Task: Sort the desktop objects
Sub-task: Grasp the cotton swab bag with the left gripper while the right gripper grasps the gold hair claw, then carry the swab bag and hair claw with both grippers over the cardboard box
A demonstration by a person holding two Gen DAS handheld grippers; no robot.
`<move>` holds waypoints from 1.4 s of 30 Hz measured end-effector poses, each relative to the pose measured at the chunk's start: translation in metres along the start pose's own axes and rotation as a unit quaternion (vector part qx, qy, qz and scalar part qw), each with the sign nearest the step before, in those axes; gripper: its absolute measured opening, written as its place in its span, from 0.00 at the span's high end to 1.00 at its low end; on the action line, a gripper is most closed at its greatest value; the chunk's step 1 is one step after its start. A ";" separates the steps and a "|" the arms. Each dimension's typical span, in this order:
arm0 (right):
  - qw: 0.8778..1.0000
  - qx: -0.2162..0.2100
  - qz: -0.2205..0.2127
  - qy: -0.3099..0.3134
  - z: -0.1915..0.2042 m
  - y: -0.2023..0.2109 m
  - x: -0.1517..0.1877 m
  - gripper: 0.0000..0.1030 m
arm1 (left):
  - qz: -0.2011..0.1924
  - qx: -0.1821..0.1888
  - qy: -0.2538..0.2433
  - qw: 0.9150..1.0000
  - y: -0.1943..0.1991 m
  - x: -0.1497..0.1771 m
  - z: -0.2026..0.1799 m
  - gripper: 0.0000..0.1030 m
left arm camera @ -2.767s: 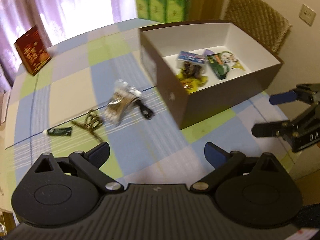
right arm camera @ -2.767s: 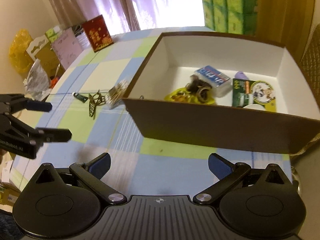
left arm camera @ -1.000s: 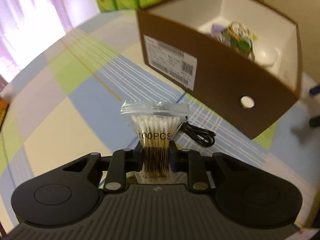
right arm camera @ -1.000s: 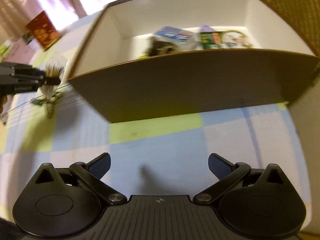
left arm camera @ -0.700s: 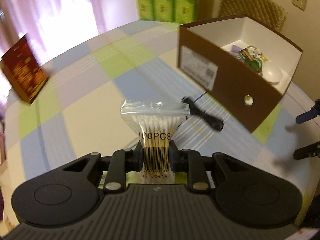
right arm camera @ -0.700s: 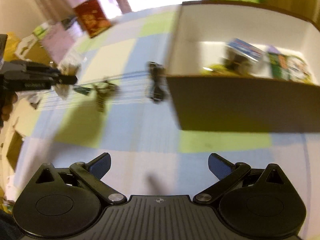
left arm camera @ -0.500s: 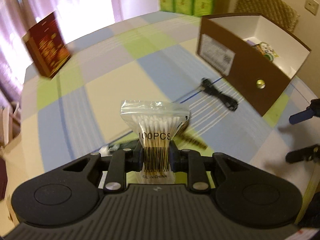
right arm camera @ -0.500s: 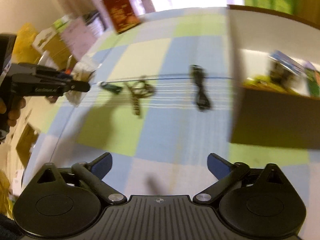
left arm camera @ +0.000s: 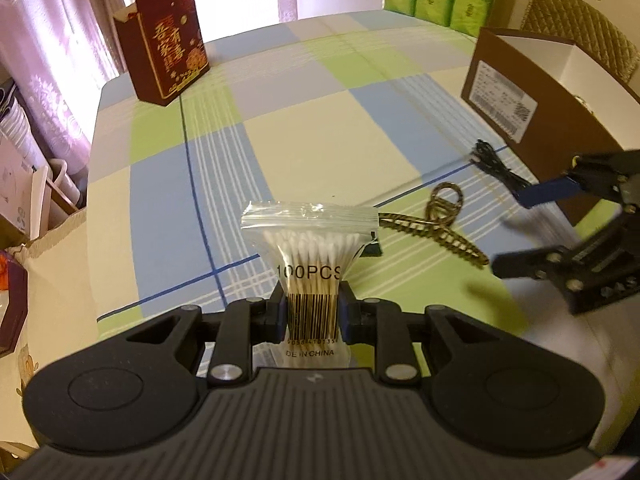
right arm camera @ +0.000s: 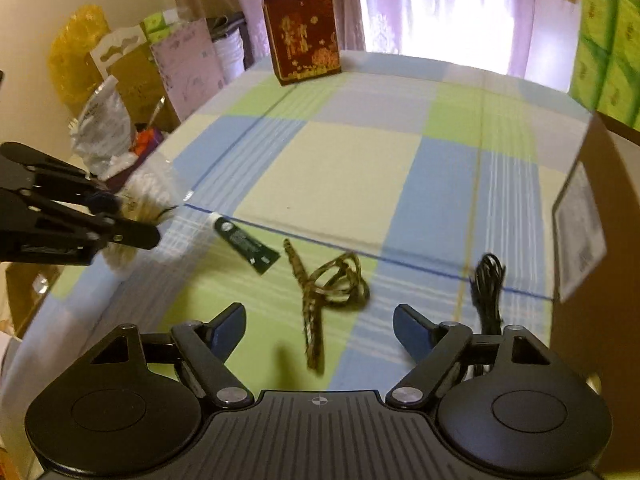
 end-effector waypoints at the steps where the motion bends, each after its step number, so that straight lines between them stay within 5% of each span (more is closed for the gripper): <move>1: 1.000 0.002 0.002 0.002 0.000 -0.005 -0.002 0.28 | 0.001 -0.001 0.002 1.000 -0.002 0.000 0.002 0.81; 7: 0.999 0.014 0.017 0.028 0.000 -0.032 -0.010 0.40 | 0.005 -0.007 0.014 1.000 -0.017 -0.008 0.018 0.81; 12: 0.997 0.032 0.018 0.072 0.007 -0.043 -0.008 0.63 | 0.004 -0.005 0.013 1.000 -0.024 -0.018 0.020 0.81; 30: 0.999 -0.029 0.001 -0.018 -0.005 0.058 0.020 0.65 | -0.018 0.008 0.005 1.000 0.000 -0.023 -0.015 0.80; 42: 0.993 -0.004 -0.065 -0.096 -0.071 0.162 0.038 0.65 | -0.055 0.030 -0.051 0.997 0.030 -0.054 -0.093 0.80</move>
Point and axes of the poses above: each gripper's, at about its wrist camera, not at the fingertips, and y roughly against the way its jaws point, z to its left, x to its underside, the point moved 5 cm from there along -y, roughly the way its jaws point, and after that the axes turned 8 degrees about -y, right-handed, at the moved point
